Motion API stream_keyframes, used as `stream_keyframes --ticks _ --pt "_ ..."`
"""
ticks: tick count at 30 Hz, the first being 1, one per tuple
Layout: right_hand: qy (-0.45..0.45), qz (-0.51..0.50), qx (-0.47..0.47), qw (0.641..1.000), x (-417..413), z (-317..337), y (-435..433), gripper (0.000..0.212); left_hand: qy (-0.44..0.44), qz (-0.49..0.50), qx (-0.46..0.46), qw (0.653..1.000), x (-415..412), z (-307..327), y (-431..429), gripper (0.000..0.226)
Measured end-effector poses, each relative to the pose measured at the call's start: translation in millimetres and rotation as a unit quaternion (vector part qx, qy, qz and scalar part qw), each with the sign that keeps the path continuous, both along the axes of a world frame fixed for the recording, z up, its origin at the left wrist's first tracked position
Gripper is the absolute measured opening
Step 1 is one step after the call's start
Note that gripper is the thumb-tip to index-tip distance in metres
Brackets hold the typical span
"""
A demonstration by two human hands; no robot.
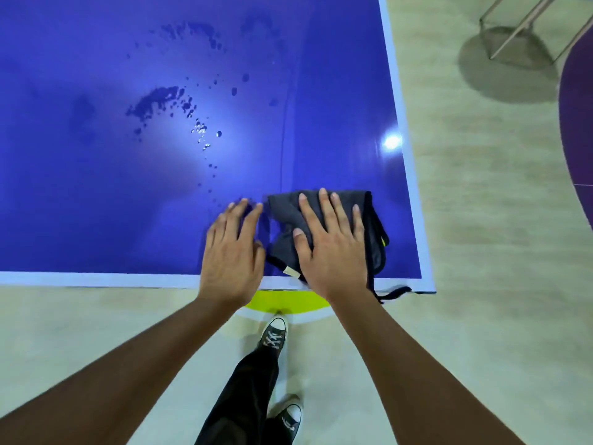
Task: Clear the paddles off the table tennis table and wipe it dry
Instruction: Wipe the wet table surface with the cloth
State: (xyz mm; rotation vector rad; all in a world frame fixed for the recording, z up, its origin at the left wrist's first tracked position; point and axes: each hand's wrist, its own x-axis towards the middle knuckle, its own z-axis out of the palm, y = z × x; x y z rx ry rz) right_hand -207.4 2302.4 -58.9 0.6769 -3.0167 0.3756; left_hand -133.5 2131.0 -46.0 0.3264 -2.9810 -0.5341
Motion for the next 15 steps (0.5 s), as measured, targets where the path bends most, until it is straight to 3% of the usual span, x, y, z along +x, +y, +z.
stream_keyframes --ticks 5,15 --pt "0.007 -0.004 -0.01 1.0 57.6 -0.9 -2.4 0.056 -0.026 0.022 0.02 0.999 40.1 0.4 14.0 0.059" --pt "0.007 0.023 -0.009 1.0 8.5 -3.5 -35.0 0.058 0.025 0.102 0.068 0.992 10.2 11.5 -1.6 0.049"
